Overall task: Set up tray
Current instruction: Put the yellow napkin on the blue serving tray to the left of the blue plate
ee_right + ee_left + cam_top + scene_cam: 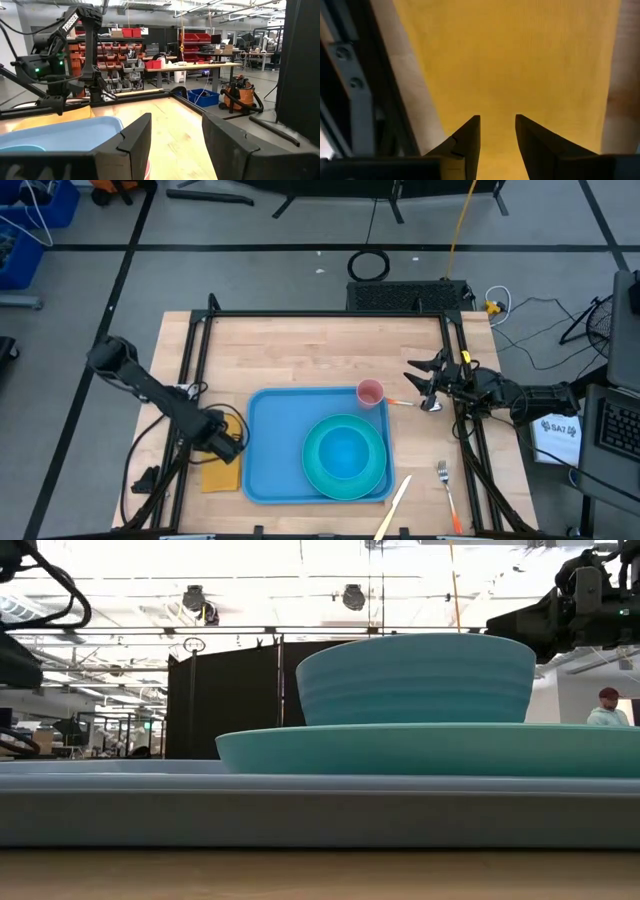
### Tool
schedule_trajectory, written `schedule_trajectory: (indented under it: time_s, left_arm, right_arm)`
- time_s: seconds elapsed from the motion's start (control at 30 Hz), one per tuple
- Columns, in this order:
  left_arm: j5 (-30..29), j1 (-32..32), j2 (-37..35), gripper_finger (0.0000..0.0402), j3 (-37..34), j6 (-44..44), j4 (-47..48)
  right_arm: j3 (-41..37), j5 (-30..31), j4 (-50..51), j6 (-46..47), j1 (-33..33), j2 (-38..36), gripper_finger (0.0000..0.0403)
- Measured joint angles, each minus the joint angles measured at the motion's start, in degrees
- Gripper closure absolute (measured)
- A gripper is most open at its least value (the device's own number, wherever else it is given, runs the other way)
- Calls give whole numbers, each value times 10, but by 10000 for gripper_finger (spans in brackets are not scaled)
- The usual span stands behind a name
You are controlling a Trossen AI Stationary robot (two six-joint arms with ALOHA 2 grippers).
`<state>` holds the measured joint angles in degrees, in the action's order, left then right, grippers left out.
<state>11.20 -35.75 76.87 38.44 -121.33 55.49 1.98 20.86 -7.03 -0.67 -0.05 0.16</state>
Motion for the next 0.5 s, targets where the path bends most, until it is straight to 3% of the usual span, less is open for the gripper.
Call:
schedule_trajectory:
  time_s: [0.13,0.33,0.5]
  left_arm:
    - [41,1,28,273,0,-19,-5]
    - [25,1,63,277,0,-23,-6]
    - [-11,1,79,333,2,-16,-26]
  right_arm:
    - [0,0,0,0,0,0,236]
    - [0,0,0,0,0,0,236]
    - [0,0,0,0,0,0,236]
